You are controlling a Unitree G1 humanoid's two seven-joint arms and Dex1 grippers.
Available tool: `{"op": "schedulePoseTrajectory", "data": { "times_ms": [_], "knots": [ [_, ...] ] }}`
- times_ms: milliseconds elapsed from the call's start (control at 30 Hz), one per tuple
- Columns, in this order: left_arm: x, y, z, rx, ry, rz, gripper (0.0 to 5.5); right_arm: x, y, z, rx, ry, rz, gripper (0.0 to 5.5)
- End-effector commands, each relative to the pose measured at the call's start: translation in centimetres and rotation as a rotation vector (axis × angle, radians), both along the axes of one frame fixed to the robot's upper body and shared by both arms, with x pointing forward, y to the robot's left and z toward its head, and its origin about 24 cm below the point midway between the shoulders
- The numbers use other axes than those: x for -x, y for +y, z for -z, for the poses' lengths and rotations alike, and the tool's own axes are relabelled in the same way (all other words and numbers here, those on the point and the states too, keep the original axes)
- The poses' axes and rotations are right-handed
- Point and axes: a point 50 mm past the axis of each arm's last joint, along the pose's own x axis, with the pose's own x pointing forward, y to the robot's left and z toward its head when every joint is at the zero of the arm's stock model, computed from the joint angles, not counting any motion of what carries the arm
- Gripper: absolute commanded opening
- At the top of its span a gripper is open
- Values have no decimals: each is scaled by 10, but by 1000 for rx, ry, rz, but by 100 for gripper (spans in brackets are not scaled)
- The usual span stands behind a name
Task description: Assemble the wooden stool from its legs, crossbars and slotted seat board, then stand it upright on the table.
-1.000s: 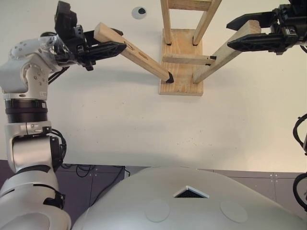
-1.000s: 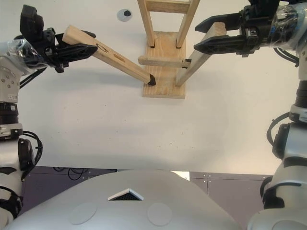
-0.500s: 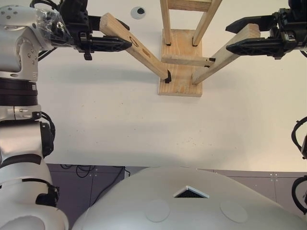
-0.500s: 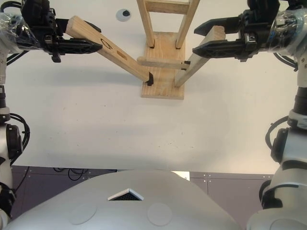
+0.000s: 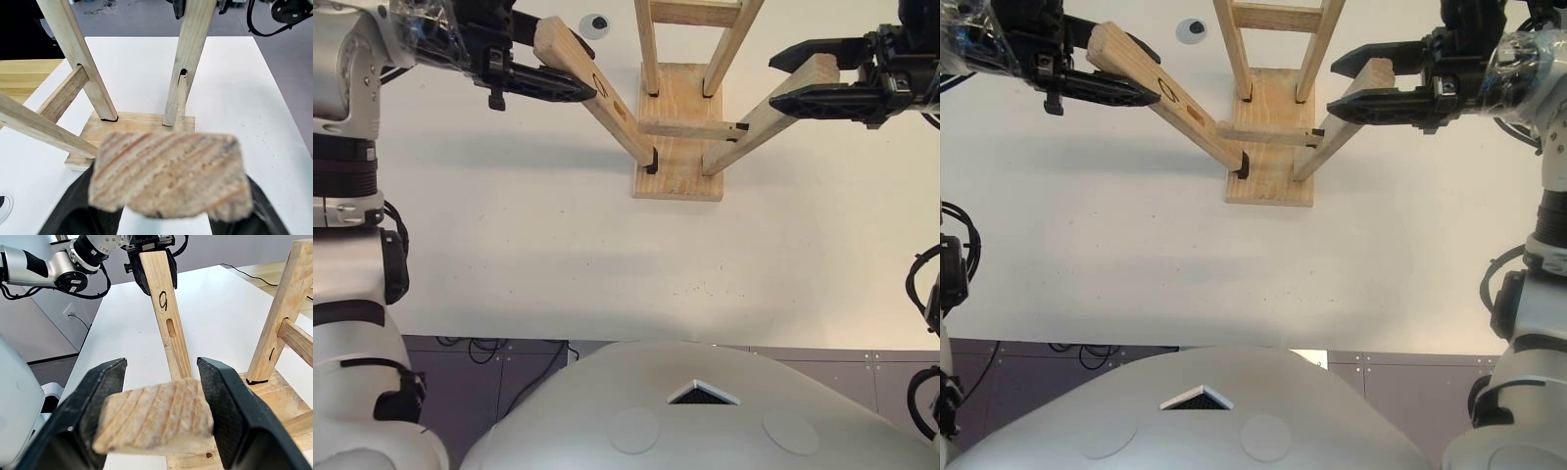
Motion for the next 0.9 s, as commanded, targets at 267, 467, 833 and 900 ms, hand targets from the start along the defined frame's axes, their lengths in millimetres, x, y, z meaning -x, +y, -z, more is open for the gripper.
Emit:
{"op": "schedulePoseTrajectory", "data": {
  "times_ms": [267, 467, 833, 900],
  "knots": [
    [4, -14, -11, -209, -44, 7, 201, 9, 11, 26, -13, 110, -32, 242],
    [8, -20, -18, -228, -17, -22, 201, 9, 12, 28, -19, 109, -24, 242],
    [7, -15, -28, -258, -58, -32, 201, 8, 11, 28, -25, 106, -15, 241],
    [8, -17, -25, -262, -48, -16, 201, 8, 11, 27, -25, 105, -15, 241]
  ]
}}
